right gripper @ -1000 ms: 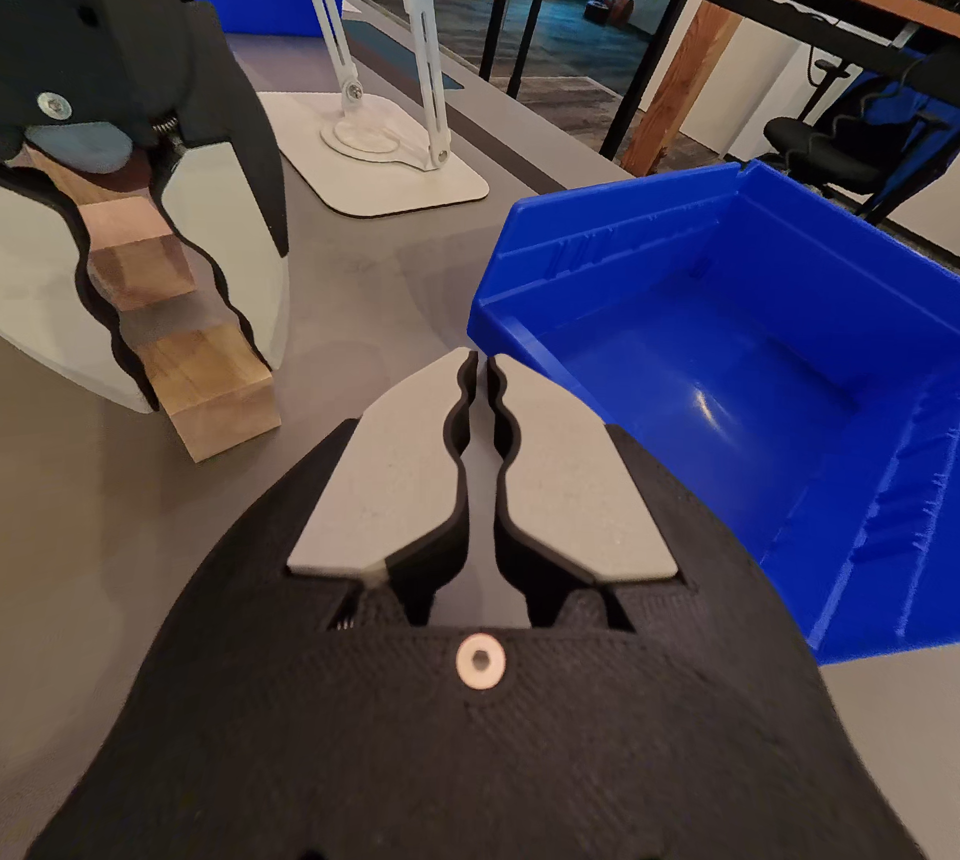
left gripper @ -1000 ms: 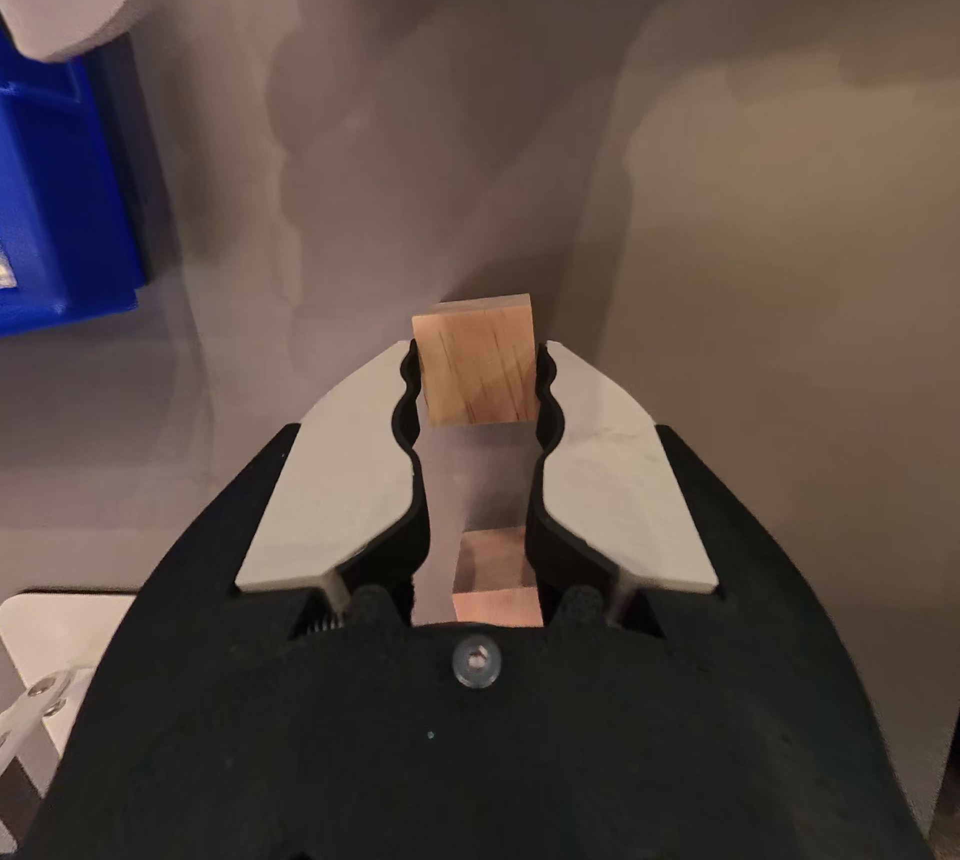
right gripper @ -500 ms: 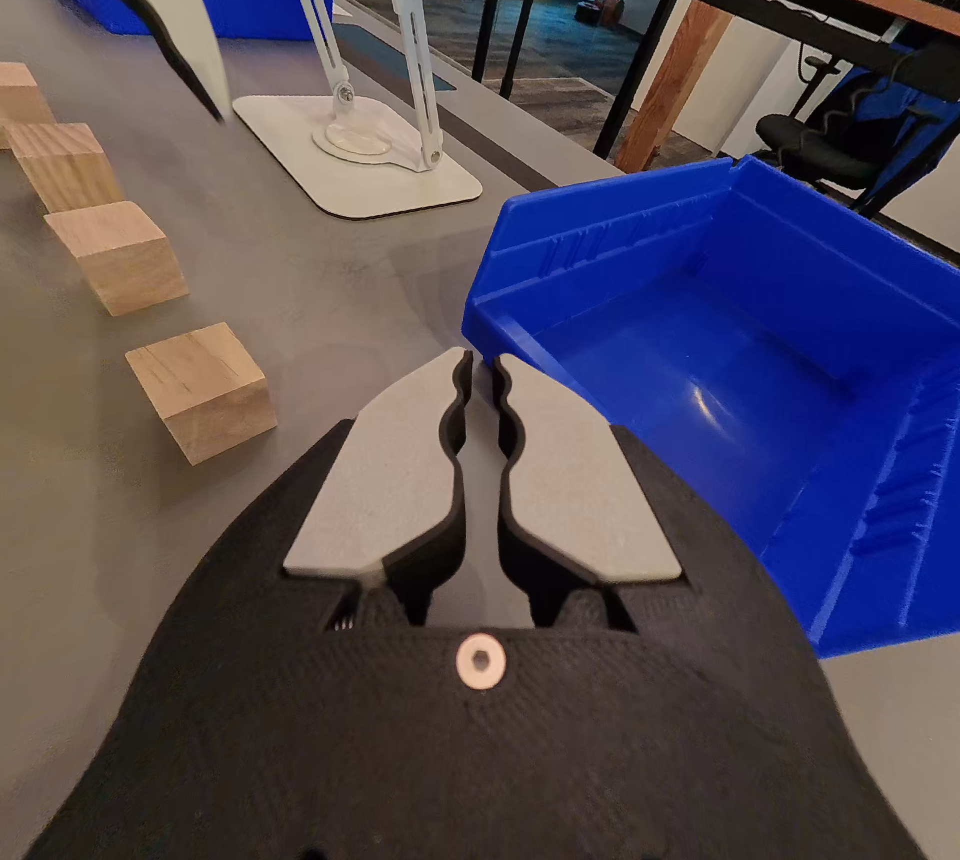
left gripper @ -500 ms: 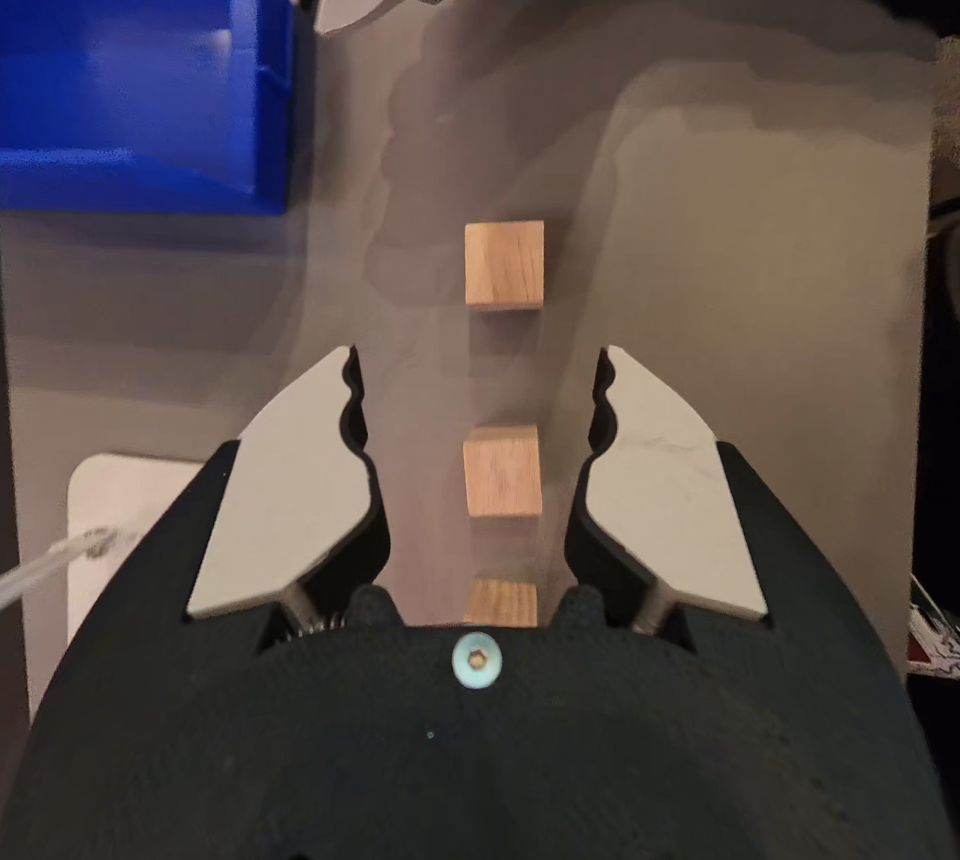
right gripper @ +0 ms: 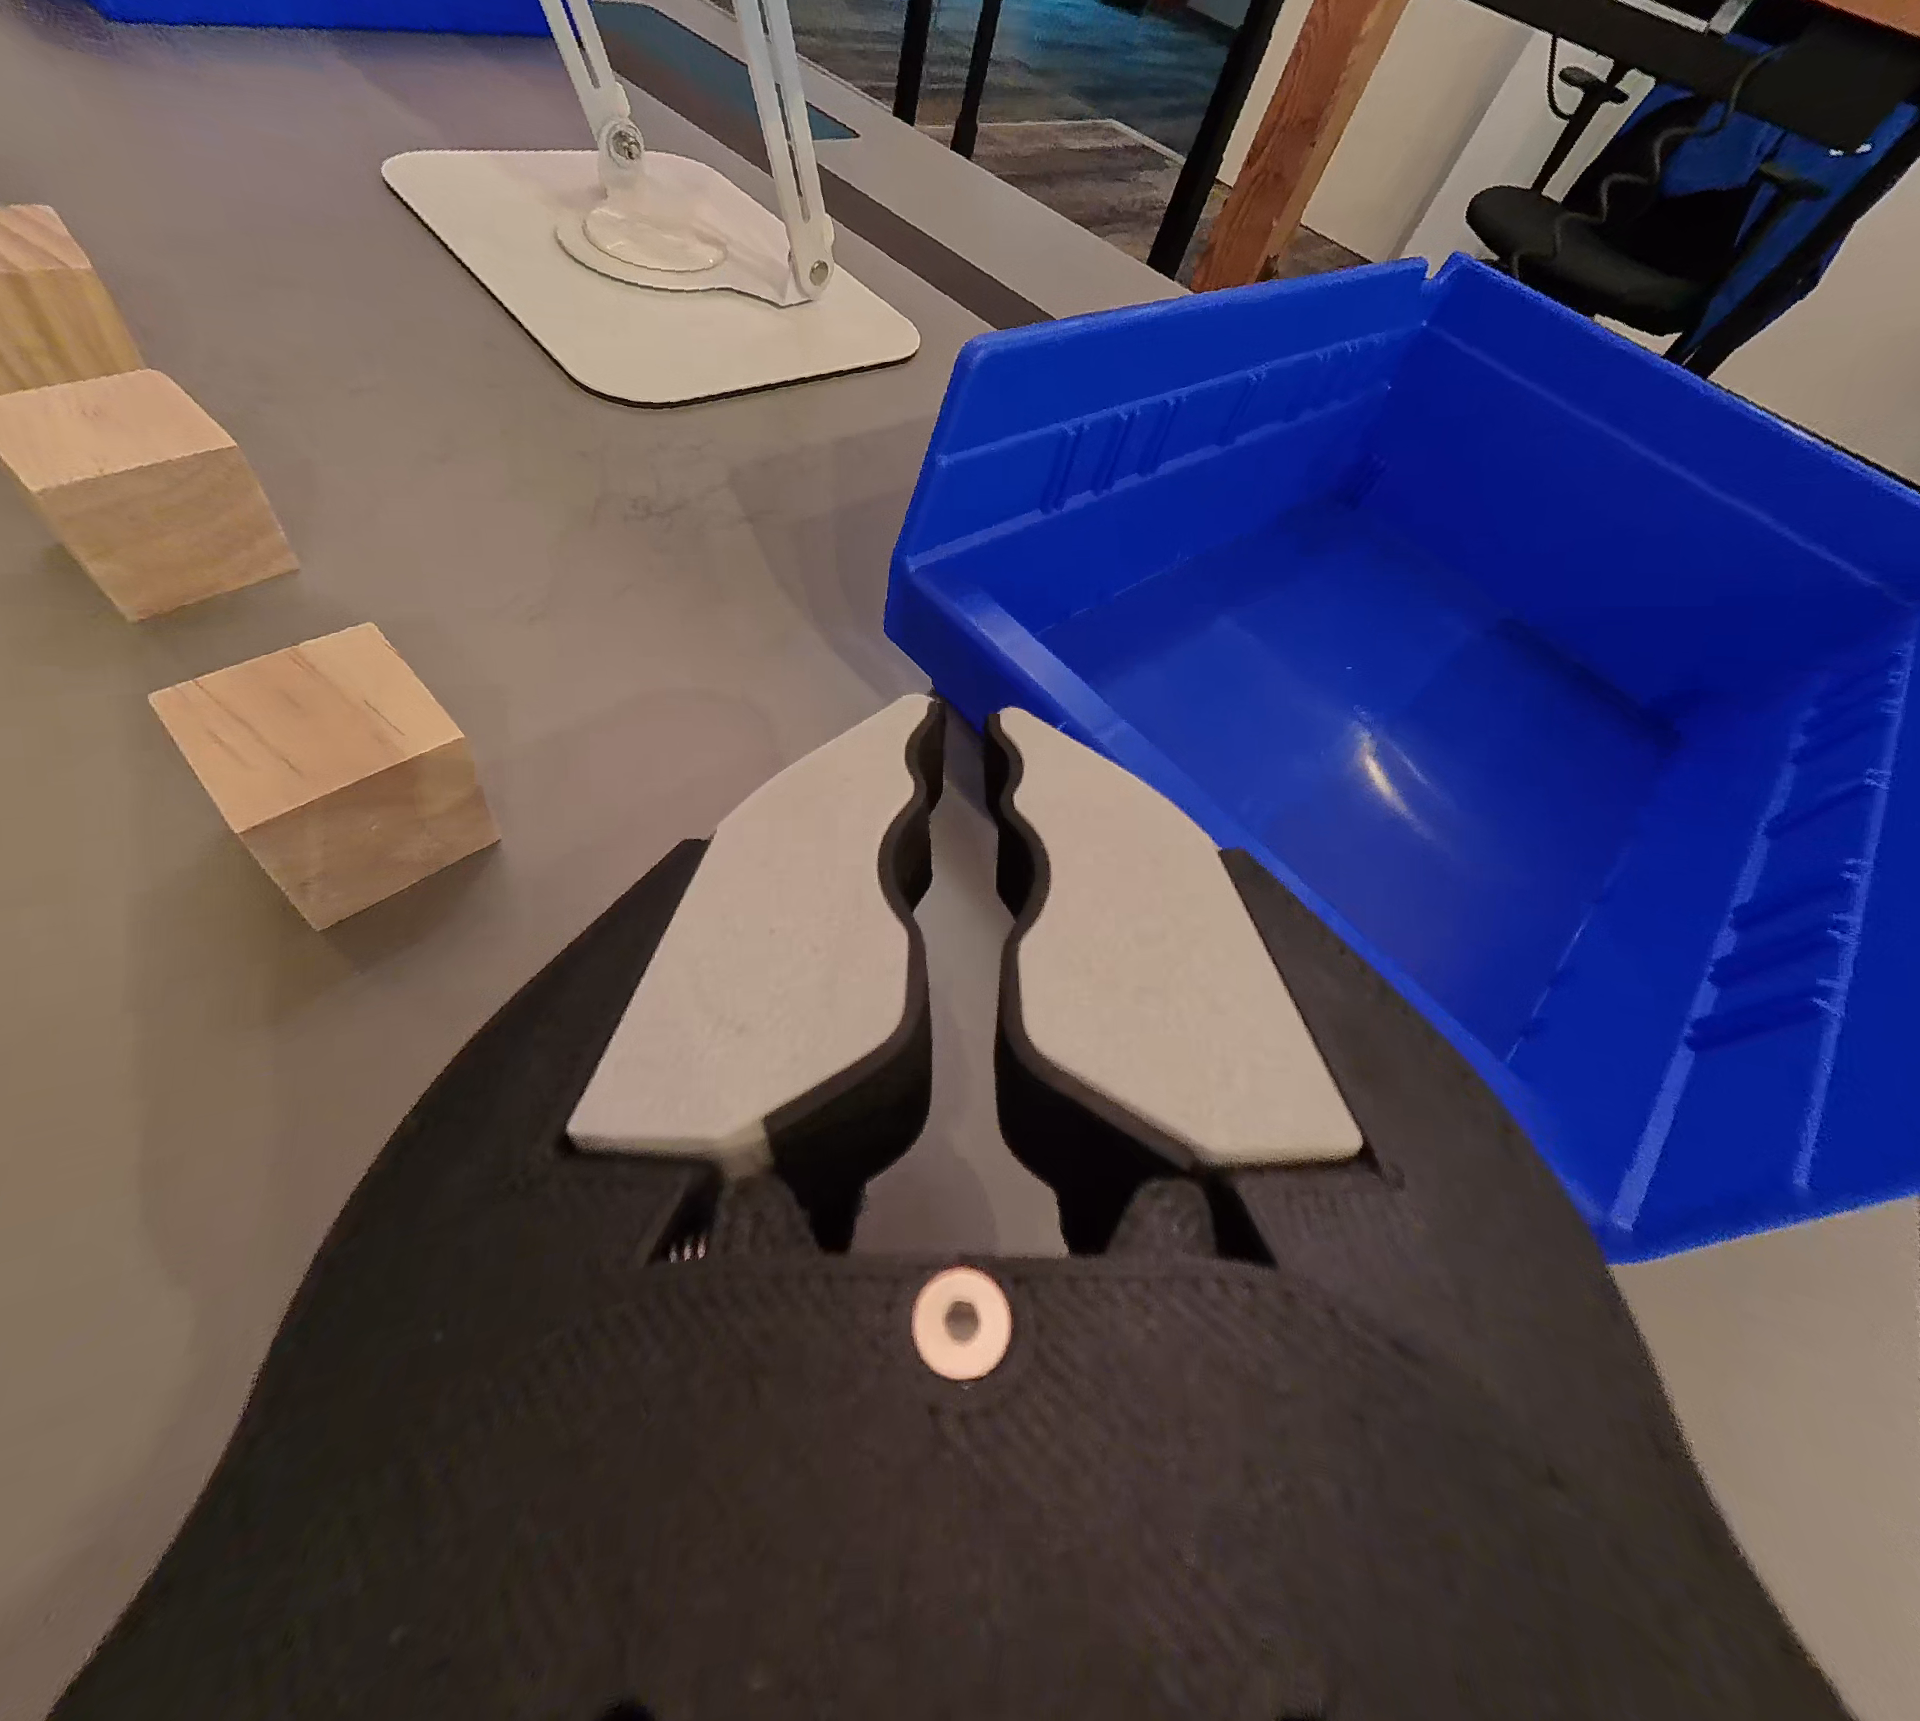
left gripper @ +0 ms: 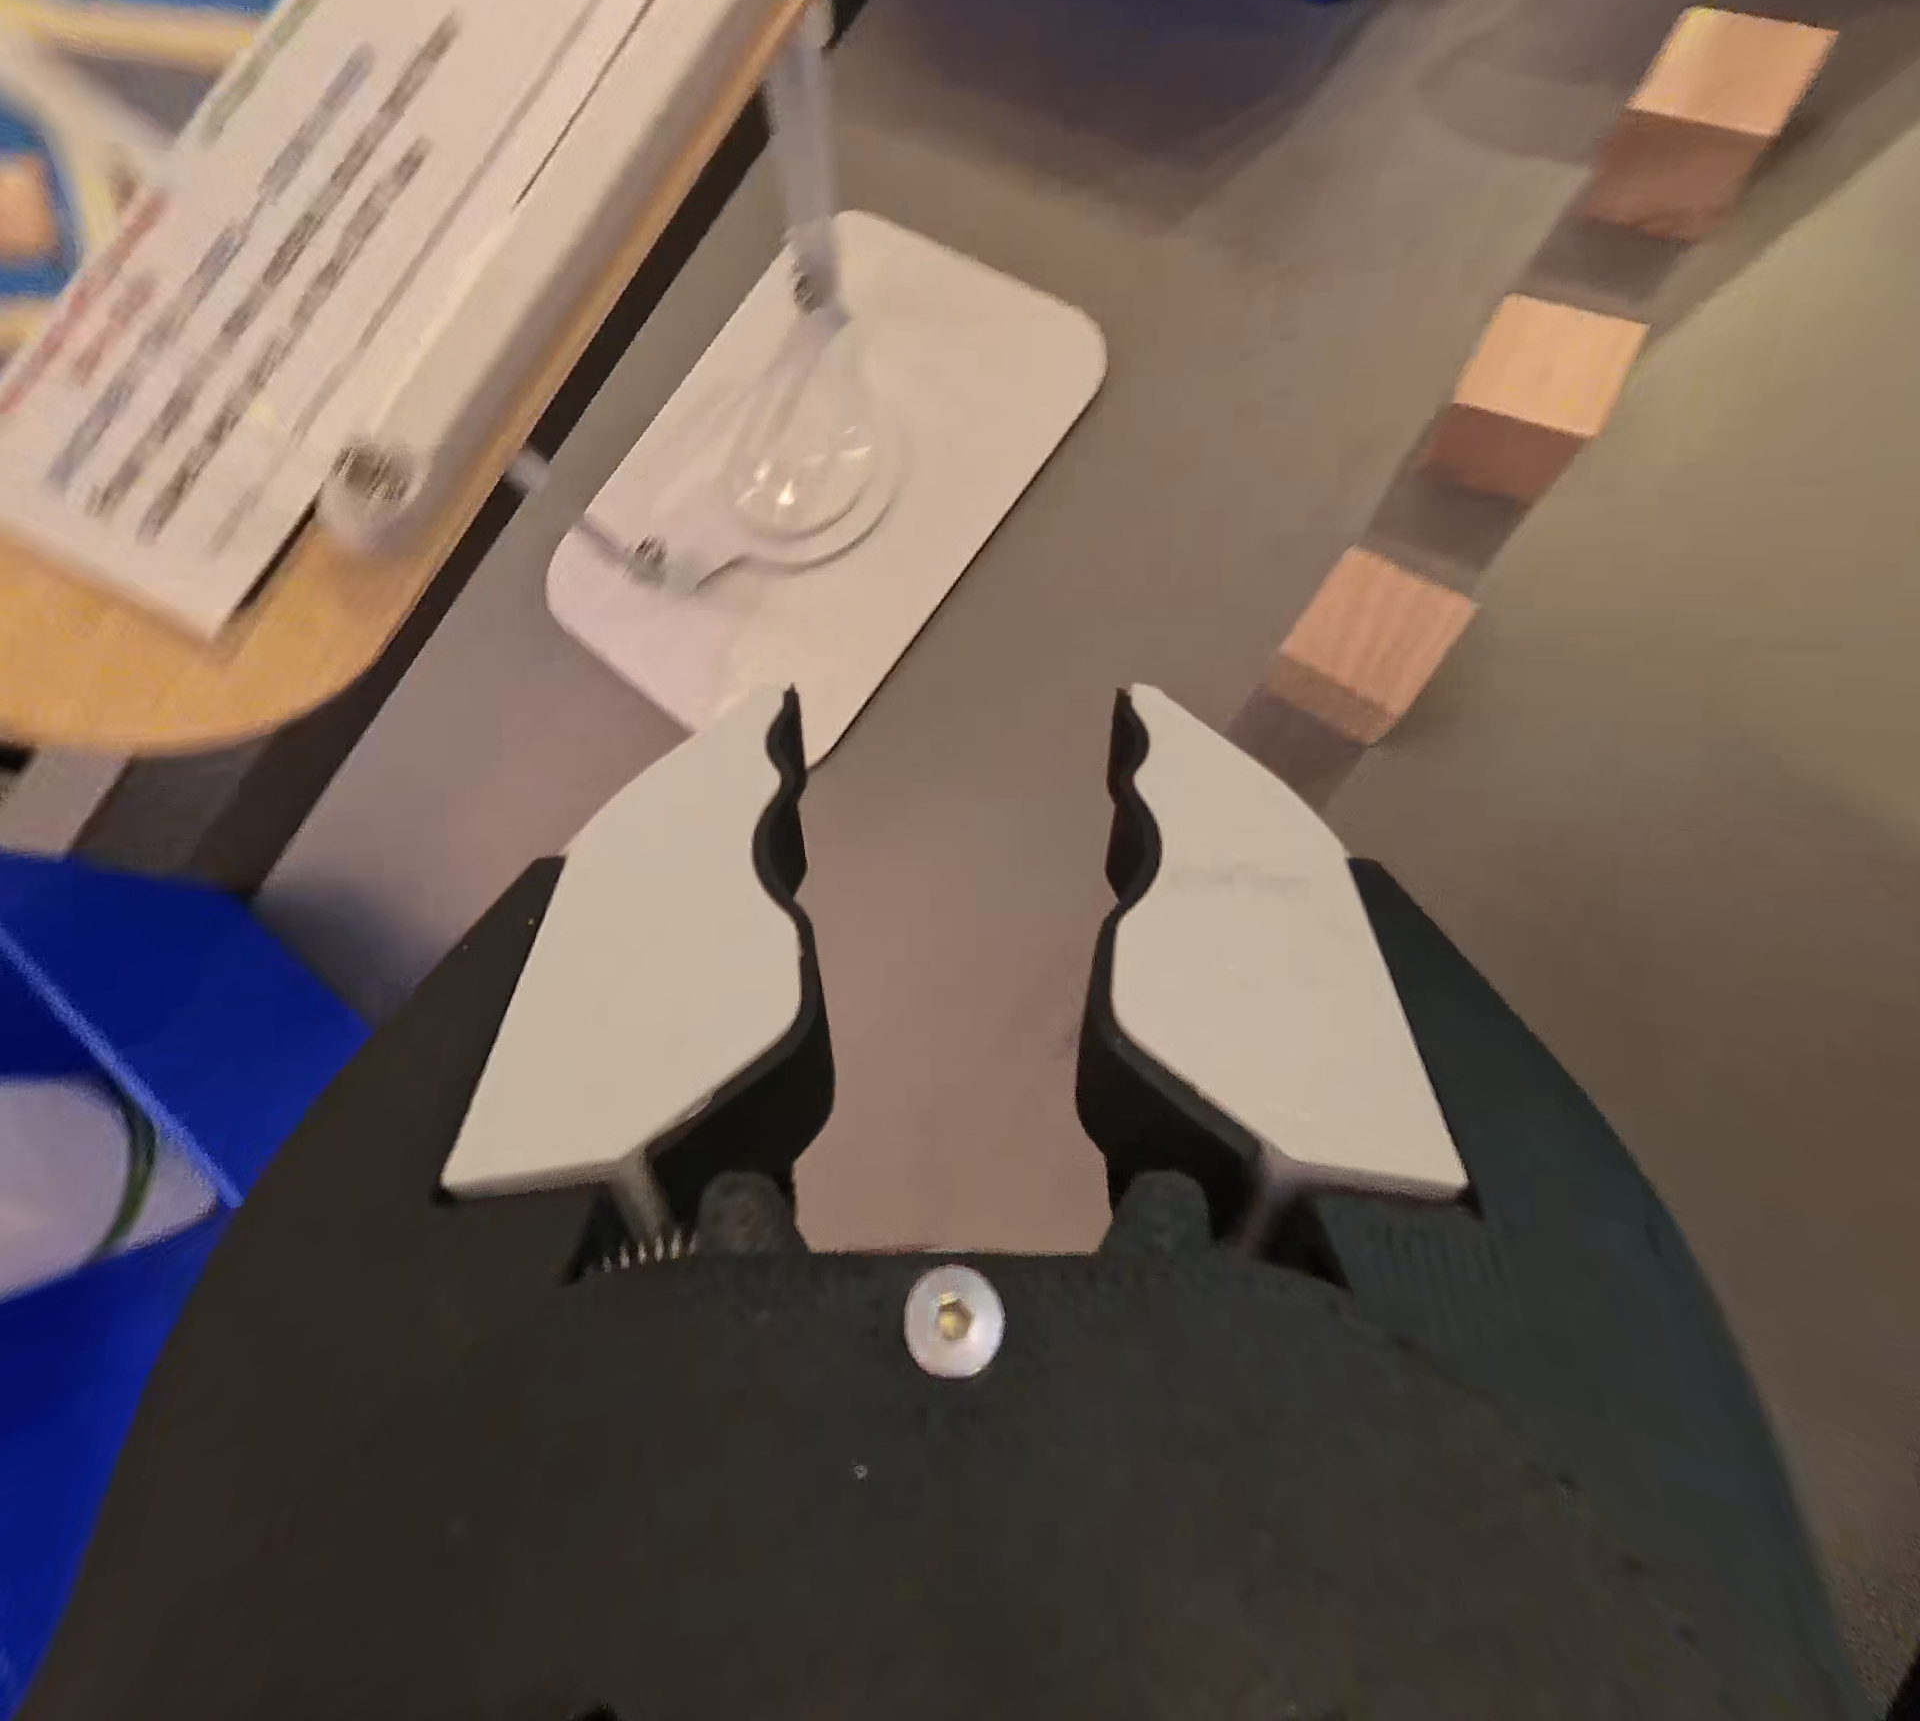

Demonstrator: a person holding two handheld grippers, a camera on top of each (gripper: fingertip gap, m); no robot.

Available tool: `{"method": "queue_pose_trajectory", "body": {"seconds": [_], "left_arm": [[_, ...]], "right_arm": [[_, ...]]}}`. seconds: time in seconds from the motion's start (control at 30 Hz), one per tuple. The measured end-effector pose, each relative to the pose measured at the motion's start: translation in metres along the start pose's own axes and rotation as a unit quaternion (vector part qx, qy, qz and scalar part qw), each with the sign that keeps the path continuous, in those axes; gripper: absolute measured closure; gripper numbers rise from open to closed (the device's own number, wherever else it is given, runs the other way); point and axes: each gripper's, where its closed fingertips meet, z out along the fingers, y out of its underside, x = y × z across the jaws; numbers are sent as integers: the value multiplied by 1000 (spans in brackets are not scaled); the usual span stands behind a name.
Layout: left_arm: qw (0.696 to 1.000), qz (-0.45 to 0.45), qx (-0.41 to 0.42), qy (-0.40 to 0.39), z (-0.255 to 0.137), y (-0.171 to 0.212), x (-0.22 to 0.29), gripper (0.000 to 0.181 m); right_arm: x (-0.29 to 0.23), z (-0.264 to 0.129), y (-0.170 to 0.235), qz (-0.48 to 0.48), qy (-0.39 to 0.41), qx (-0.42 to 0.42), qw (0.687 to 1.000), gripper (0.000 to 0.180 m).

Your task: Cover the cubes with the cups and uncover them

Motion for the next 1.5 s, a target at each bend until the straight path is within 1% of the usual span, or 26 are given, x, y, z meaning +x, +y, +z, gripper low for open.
{"method": "queue_pose_trajectory", "body": {"seconds": [0.07,0.13,0.2,0.23,0.33,0.43,0.5,0.6,0.63,0.8,0.87,1.2,1.27,1.37,1.5], "left_arm": [[999,-31,4,-19,-7,22,-18,130],[998,-39,5,-38,-10,41,-31,136],[998,-44,-2,-43,-6,59,-36,150],[998,-46,-3,-40,-2,66,-36,152],[998,-32,14,-48,16,78,-36,168],[995,-48,55,-70,32,80,-43,181],[991,-53,77,-97,40,83,-53,181],[980,-98,132,-108,52,86,-62,181],[978,-105,138,-114,54,90,-66,181],[968,-104,171,-148,35,89,-81,181],[968,-120,174,-136,36,92,-80,181],[967,-120,179,-138,39,92,-81,180],[967,-125,178,-135,41,93,-82,176],[966,-131,176,-139,43,94,-84,162],[962,-143,170,-160,42,97,-90,133]], "right_arm": [[1,1,2,2,1,-2,1000,173],[1,2,4,4,3,-5,1000,173],[2,2,6,4,4,-9,1000,173],[2,3,6,4,5,-9,1000,173],[3,3,6,2,11,-10,1000,173],[4,3,8,3,14,-10,1000,173],[5,4,9,3,17,-13,1000,174],[6,4,10,1,19,-17,1000,176],[6,4,11,0,22,-18,1000,177],[10,5,13,0,28,-23,999,179],[11,5,14,1,31,-26,999,180],[15,4,15,5,38,-25,999,180],[15,4,15,4,39,-26,999,180],[15,4,15,3,41,-26,999,180],[16,4,15,4,43,-26,999,180]]}}
